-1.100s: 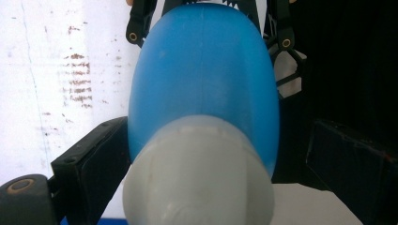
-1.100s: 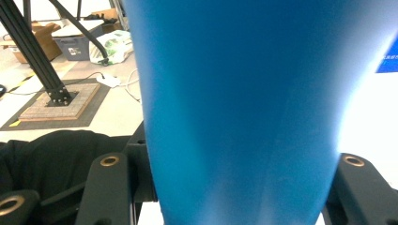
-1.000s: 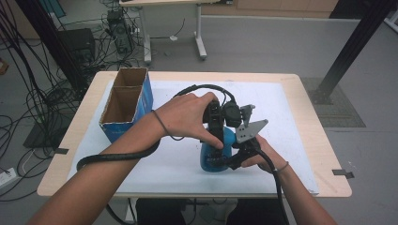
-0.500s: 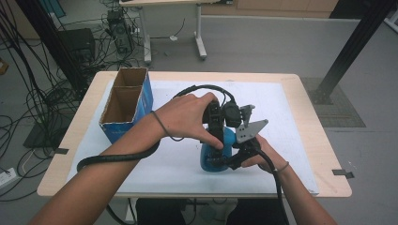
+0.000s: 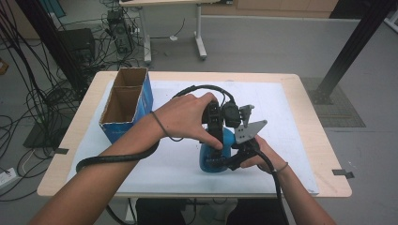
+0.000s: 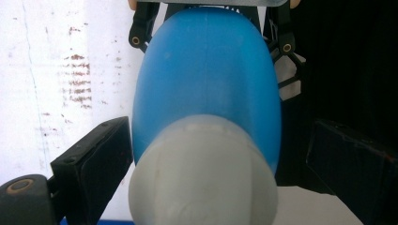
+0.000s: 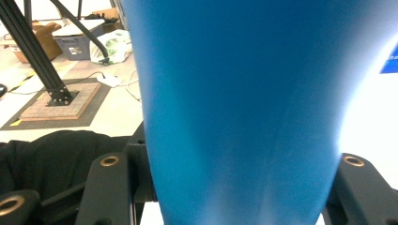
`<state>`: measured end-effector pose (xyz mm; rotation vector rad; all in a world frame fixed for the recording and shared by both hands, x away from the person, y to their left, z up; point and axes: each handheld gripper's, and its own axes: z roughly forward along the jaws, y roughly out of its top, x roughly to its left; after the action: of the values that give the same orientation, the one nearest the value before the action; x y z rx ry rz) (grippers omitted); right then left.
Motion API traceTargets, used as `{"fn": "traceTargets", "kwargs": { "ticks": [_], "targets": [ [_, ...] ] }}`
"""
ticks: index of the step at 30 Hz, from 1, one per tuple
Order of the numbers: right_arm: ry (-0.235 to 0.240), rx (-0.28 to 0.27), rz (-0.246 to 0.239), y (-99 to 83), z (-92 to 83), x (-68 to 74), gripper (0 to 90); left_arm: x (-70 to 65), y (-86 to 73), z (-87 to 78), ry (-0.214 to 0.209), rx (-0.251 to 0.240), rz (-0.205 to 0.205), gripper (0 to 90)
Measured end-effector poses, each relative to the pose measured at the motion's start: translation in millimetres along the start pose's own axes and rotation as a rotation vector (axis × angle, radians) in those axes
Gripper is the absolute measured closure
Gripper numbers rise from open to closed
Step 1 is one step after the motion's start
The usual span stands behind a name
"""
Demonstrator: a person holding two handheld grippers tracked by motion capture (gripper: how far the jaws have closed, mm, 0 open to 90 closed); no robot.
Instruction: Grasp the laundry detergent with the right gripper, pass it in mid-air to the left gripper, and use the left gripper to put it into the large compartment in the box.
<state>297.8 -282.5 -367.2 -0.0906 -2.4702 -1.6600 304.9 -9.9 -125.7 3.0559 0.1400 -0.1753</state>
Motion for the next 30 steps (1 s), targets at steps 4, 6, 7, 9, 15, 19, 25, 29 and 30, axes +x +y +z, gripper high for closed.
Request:
{"fn": "traceTargets", "kwargs": {
  "ticks": [4, 6, 7, 9, 15, 19, 25, 29, 30],
  "targets": [
    [-0.001, 0.0, -0.001, -0.1, -0.1, -0.2, 41.7, 0.5, -0.2, -0.6, 0.001, 0.0, -0.001, 7.7],
    [0.001, 0.0, 0.001, -0.2, 0.0, -0.6, 41.7, 0.4, -0.2, -0.5, 0.001, -0.001, 0.0, 7.6],
    [-0.001, -0.001, 0.001, -0.4, 0.0, -0.5, 41.7, 0.6, -0.2, -0.2, -0.002, -0.003, -0.001, 7.5],
    [-0.002, -0.002, 0.002, -0.5, 0.1, -0.2, 41.7, 0.6, -0.1, -0.3, -0.001, -0.004, 0.001, 7.3],
    [0.0, -0.002, 0.005, -0.7, 0.0, -0.5, 41.7, 0.9, -0.4, -1.4, -0.009, -0.012, 0.012, 6.6],
    [0.001, 0.0, 0.005, -0.2, 0.3, -0.8, 41.7, 0.2, -0.4, -2.5, -0.001, -0.018, 0.005, 6.8],
    [0.002, -0.001, 0.006, -0.2, 0.7, -1.4, 41.7, -0.7, 2.2, -1.9, 0.001, -0.007, 0.007, 9.2],
    [0.002, 0.0, 0.002, 0.3, 1.3, -1.2, 41.7, -1.7, 4.1, -0.2, 0.006, -0.001, 0.009, 11.2],
    [0.002, 0.001, 0.001, 0.5, 1.3, -1.1, 41.7, -1.8, 4.8, 0.1, 0.007, 0.002, 0.012, 11.5]
  ]
}}
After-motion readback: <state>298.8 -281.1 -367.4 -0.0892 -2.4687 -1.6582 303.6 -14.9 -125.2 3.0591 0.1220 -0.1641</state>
